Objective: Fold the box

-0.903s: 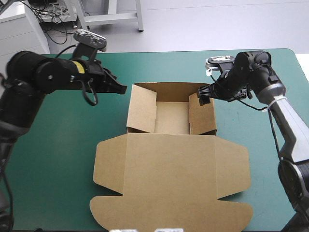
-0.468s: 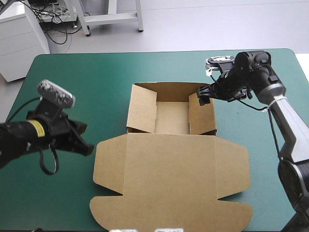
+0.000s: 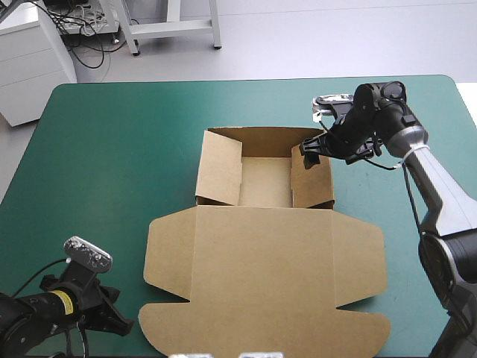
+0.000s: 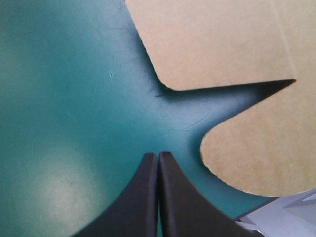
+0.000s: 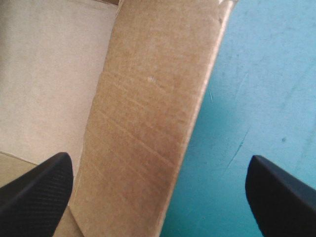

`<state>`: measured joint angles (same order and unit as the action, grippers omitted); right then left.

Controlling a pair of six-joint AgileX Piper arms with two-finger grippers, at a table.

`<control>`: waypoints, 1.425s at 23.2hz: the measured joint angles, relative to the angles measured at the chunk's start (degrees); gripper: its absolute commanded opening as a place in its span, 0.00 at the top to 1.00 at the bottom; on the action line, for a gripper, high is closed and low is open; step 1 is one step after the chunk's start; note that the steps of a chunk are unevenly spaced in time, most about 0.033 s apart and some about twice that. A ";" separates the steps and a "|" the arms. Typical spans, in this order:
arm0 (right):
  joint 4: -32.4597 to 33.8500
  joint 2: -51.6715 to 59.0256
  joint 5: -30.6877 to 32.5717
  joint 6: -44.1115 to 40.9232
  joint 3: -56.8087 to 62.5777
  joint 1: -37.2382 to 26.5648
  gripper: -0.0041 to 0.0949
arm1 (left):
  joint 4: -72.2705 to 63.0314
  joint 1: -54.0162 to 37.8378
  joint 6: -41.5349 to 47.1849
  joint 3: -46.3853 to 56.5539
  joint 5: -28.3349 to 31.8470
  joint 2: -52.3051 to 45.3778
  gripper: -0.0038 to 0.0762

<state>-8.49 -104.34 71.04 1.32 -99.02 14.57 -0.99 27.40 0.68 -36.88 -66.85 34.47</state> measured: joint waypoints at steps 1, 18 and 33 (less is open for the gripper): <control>0.00 -0.64 -0.05 0.00 0.00 0.00 0.08 | 0.15 0.00 0.25 0.99 0.11 -0.64 0.99; 0.98 -8.47 -0.92 -0.29 0.00 0.00 0.98 | 0.32 0.00 1.87 2.17 1.21 -1.92 0.99; 12.04 -5.20 -0.59 7.57 -4.06 -0.64 0.98 | 0.32 0.00 2.11 2.17 2.11 -1.92 0.99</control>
<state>3.55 -109.54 70.45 8.88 -103.08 13.93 -0.67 27.40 2.79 -34.71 -64.74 32.55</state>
